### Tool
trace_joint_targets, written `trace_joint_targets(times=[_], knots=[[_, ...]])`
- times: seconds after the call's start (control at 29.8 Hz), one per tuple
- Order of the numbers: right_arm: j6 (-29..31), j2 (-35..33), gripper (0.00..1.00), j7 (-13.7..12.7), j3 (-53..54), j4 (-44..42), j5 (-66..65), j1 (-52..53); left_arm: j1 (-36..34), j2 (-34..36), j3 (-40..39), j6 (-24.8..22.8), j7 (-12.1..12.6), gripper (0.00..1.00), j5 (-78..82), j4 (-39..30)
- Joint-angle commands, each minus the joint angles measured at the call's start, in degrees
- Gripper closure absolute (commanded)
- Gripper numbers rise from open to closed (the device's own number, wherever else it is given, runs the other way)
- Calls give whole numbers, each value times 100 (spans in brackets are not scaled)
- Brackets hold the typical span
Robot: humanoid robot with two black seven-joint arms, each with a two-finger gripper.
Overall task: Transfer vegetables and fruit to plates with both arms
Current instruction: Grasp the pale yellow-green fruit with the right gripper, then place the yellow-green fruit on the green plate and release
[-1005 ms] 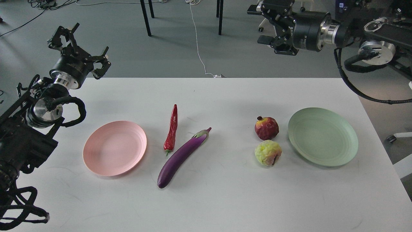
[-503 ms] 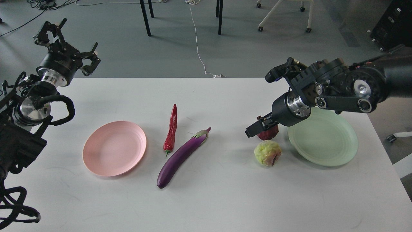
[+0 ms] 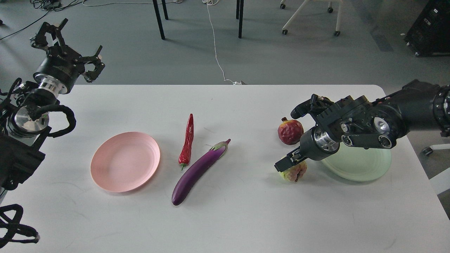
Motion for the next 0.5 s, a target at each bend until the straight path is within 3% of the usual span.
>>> trace_joint_targets(times=[0.0, 0.13, 0.27, 0.47], knots=[[56, -3, 36, 9, -25, 66, -49, 5, 39, 2, 0, -4, -9, 2, 0, 0], [65, -21, 55, 0, -16, 66, -40, 154, 74, 11, -8, 5, -9, 2, -9, 0], [56, -205, 55, 0, 45, 66, 39, 593, 74, 81, -8, 14, -1, 2, -9, -17], [65, -995, 55, -26, -24, 83, -127, 779, 65, 195, -8, 31, -1, 2, -9, -61]])
